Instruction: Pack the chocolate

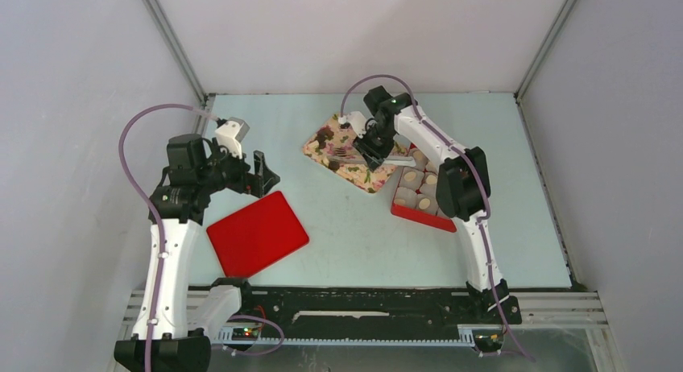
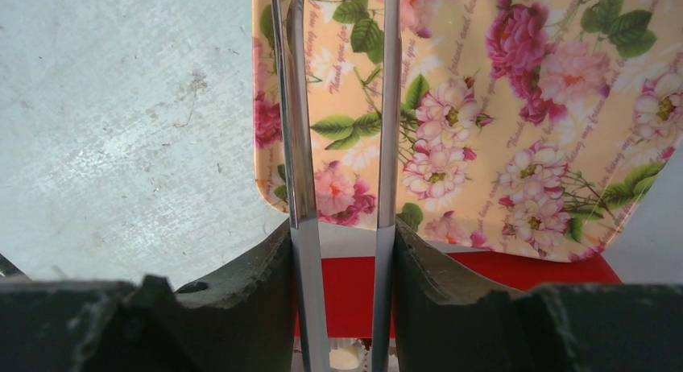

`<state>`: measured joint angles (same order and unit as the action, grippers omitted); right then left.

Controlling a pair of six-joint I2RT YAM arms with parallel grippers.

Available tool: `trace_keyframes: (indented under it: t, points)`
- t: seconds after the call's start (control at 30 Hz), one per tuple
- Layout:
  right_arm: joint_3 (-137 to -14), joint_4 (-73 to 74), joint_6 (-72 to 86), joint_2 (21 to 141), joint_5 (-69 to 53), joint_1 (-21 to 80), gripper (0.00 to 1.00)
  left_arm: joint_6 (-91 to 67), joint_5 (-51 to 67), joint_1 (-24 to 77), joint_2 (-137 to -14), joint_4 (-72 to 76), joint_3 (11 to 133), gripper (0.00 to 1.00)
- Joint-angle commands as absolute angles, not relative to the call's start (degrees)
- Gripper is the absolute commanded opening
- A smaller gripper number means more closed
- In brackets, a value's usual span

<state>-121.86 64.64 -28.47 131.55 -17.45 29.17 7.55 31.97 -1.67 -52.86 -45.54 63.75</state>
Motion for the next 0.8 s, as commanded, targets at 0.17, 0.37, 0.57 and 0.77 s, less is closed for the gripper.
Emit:
trace_keyframes:
  t: [0.17, 0.37, 0.57, 0.77]
  points:
    - [-122.71, 64.23, -27.65, 126.33, -19.91, 29.20, 0.43, 7.62, 34.14, -1.83, -52.12, -44.17, 62.41, 1.00]
    - [-121.66, 63.47, -27.83, 126.13, -19.41, 29.24, 0.44, 7.53, 34.14, -1.79, -52.38, -43.89, 62.31, 1.00]
    - [-121.86, 64.16, -27.70, 128.18, -17.81, 29.75, 0.45, 7.31, 34.16, -1.73, -52.74, -43.49, 62.14, 1.00]
    - [-123.83, 64.83, -27.12, 130.42, -16.61, 29.80, 0.46, 7.28, 34.27, -1.76, -52.68, -43.26, 61.64, 1.00]
